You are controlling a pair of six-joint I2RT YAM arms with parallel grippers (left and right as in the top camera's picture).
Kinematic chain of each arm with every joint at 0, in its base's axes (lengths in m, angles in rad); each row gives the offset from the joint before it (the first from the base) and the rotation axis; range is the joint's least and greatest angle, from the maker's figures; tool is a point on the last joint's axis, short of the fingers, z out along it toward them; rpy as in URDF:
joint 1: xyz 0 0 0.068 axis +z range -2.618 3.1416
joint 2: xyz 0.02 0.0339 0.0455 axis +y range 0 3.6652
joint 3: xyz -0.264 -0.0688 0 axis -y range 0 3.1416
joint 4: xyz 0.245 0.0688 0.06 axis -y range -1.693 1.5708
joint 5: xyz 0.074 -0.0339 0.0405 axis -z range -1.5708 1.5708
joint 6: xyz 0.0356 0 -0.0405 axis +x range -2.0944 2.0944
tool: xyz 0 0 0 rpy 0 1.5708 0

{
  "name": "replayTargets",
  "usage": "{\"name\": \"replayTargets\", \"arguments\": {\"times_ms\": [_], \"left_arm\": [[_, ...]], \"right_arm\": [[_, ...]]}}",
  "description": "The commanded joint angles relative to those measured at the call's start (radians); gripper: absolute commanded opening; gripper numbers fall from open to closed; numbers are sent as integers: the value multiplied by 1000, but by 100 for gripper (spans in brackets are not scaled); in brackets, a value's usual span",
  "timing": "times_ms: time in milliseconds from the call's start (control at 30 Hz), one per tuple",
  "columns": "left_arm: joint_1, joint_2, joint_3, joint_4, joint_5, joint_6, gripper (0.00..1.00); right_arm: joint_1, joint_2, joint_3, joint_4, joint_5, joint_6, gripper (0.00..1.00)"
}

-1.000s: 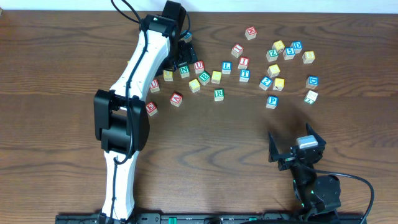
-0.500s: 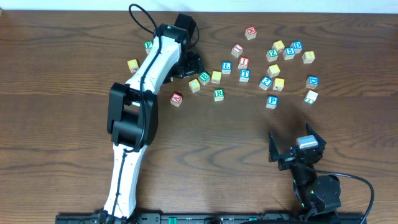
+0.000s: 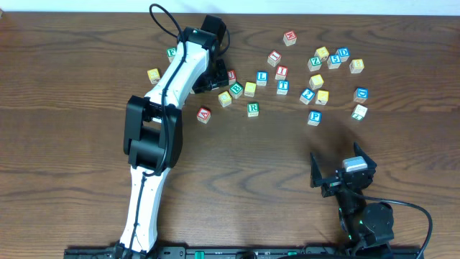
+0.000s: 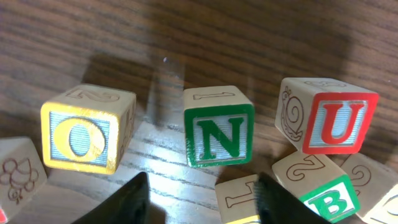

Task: Spell out NEURIPS
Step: 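Lower the open left gripper around the green N block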

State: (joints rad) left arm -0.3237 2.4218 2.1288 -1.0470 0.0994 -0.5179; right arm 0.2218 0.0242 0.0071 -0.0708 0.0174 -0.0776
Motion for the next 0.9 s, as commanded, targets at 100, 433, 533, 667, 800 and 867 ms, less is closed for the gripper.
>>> {"name": "replayTargets", "arguments": {"times_ms": [100,433,533,667,800,867], "left_arm": [[3,-7,16,20,-6,13,51],[3,-7,16,56,-24,16,49],[3,-7,16,60,-53,17,49],[3,-7,16,65,-56,16,49],[3,-3,16,66,-67,16,48],[3,3,16,66,-66,16,47]], "right_arm": [[-5,-5,-2,-4,-5,2,99],[-5,-5,-2,-4,-5,2,99],[-5,-5,-2,-4,-5,2,99],[-5,-5,-2,-4,-5,2,99],[-5,-5,-2,-4,-5,2,99],[-5,-5,-2,-4,-5,2,99]]}}
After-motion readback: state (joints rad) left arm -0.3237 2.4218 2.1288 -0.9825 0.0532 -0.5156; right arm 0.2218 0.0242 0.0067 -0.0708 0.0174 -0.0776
